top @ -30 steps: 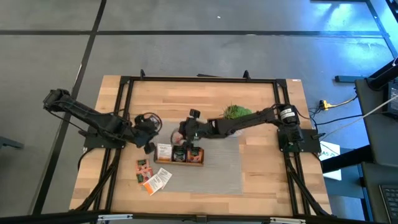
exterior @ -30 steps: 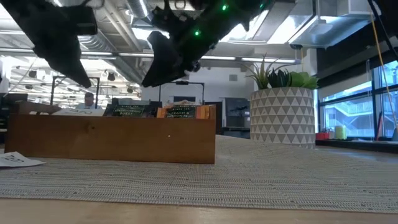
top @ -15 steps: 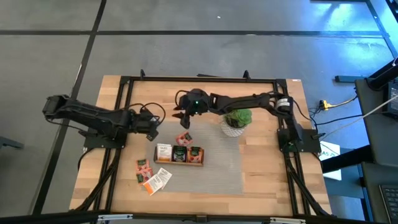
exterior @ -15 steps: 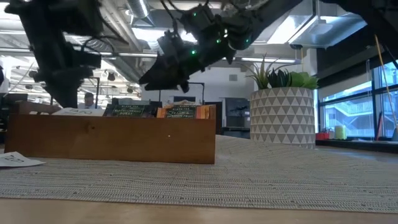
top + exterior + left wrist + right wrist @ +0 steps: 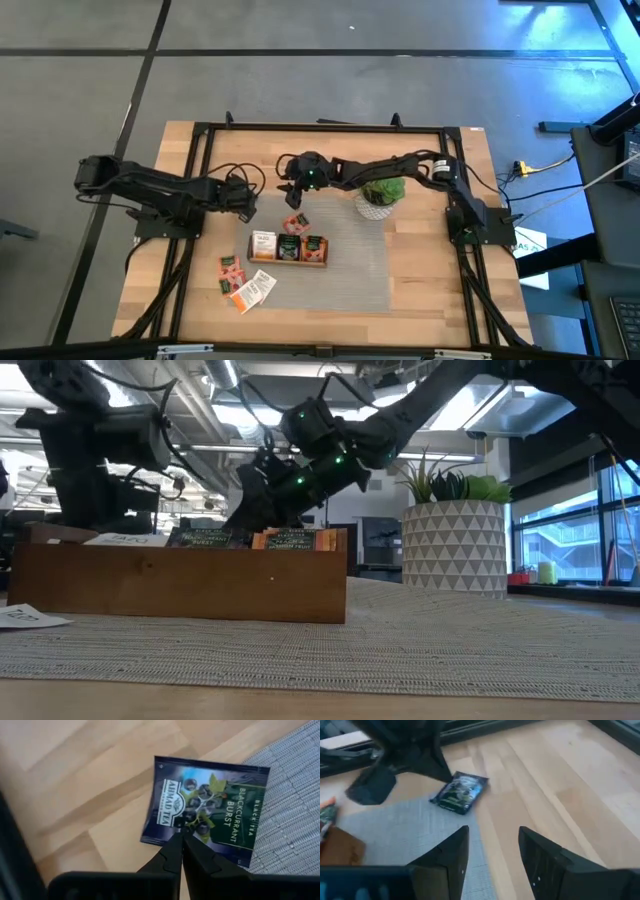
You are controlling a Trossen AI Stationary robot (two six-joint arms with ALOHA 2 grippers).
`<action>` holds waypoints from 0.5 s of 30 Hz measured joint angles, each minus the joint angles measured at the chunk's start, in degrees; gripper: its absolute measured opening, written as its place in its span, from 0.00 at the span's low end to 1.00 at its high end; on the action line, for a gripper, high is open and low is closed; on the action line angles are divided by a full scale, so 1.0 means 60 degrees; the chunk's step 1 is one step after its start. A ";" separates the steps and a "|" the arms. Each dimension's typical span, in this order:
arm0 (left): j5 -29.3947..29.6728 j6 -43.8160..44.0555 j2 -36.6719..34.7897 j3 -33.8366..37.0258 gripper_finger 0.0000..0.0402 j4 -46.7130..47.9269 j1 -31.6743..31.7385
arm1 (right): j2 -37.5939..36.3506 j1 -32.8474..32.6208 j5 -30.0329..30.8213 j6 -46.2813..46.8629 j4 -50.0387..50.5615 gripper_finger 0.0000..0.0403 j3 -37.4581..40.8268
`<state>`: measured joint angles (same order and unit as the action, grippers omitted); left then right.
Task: Pick & Place Tea
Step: Put the violet tea bag into the middle section of the wooden organizer
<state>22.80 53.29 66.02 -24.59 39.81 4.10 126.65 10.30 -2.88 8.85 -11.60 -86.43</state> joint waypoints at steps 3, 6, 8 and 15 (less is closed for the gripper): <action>-0.0048 -0.0005 0.0000 0.0324 0.03 -0.0715 0.0033 | 0.0167 0.0005 -0.0139 0.0342 -0.0550 0.43 0.0004; -0.0022 0.0001 -0.0038 0.0604 0.03 -0.1173 0.0067 | 0.0278 0.0032 -0.0529 0.0652 -0.0720 0.43 -0.0004; -0.0050 0.0069 -0.0042 0.0691 0.03 -0.1247 0.0083 | 0.0305 0.0074 -0.0563 0.1005 -0.0683 0.43 -0.0004; 0.0100 0.0071 -0.0007 0.0759 0.02 -0.1850 0.0094 | 0.0305 0.0198 -0.0713 0.1521 -0.0676 0.43 -0.0004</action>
<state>23.40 53.72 65.98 -20.03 28.71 4.67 128.49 11.49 -7.16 17.98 -15.66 -86.46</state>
